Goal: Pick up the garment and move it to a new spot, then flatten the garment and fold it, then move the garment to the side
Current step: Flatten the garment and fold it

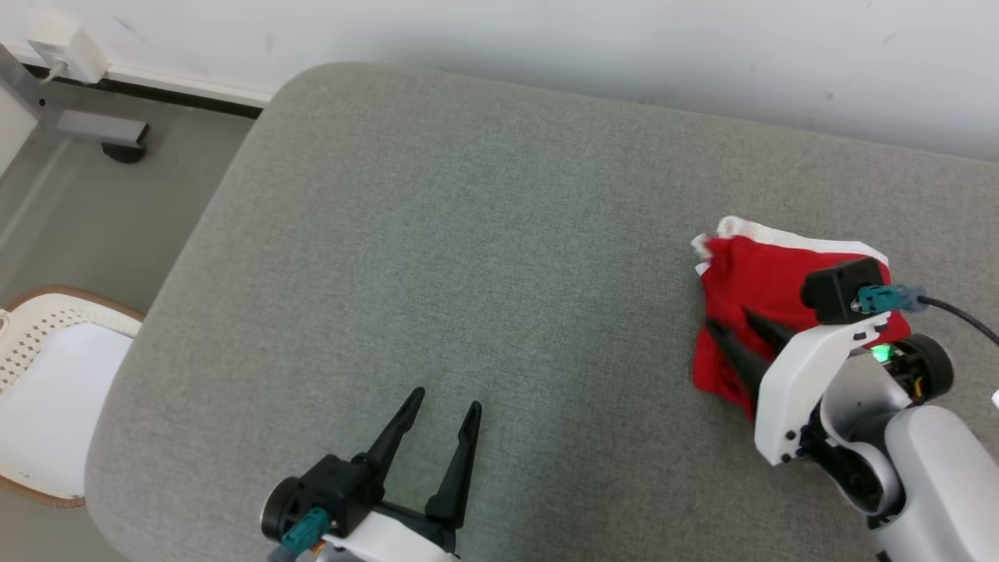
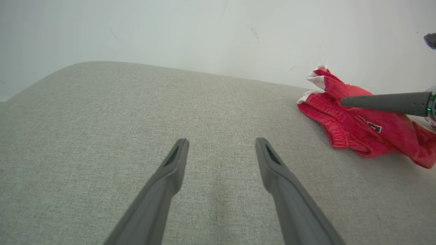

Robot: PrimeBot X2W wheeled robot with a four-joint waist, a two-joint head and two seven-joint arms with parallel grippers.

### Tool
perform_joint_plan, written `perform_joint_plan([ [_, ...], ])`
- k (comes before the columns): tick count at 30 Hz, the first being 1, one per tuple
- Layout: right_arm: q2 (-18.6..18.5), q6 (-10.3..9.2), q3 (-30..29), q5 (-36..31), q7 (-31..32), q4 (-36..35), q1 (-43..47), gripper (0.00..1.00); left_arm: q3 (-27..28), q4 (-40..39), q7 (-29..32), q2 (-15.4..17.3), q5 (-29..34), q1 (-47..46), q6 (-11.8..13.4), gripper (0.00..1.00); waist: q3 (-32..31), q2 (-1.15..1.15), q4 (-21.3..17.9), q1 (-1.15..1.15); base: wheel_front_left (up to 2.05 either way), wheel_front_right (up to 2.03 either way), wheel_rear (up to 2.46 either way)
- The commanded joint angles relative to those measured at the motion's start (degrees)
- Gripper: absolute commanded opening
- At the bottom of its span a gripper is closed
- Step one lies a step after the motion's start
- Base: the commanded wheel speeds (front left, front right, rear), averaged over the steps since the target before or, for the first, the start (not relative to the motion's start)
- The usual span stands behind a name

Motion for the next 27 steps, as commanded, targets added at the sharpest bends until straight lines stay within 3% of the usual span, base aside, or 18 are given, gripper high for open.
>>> perform_joint_plan([
  [1, 0.81, 0.02, 0.34, 0.34, -0.98, 0.15, 0.00, 1.00, 0.15, 0.27, 0.01, 0.15, 0.08, 0.57, 0.05, 1.00, -0.34, 0.00, -0.18, 0.00, 0.00, 0.00, 0.00],
  [8, 3.40, 0.02, 1.44, 2.06, -6.42, -2.14, 3.09, 1.00, 1.05, 0.97, 0.01, 0.15, 0.93, 1.82, 0.07, 1.00, -2.91, 0.00, -1.22, 0.00, 0.00, 0.00, 0.00],
  [14, 2.07, 0.02, 0.42, -1.36, -13.37, -5.62, 7.36, 1.00, 2.85, 0.63, 0.01, 0.15, 1.82, 3.70, 0.42, 1.00, -5.49, 0.00, -3.47, 0.00, 0.00, 0.00, 0.00],
  [24, -0.25, 0.02, -9.63, -12.26, -26.52, -6.21, 16.90, 1.00, 7.07, -1.72, 0.01, 0.35, 3.22, 8.78, 0.98, 1.00, -10.08, 0.00, -8.47, 0.00, 0.00, 0.00, 0.00],
  [27, 1.02, 0.02, -14.12, -15.07, -30.03, -5.88, 19.97, 1.00, 8.03, -2.47, 0.01, 0.32, 3.56, 10.48, 1.19, 1.00, -11.18, 0.00, -9.41, 0.00, 0.00, 0.00, 0.00],
])
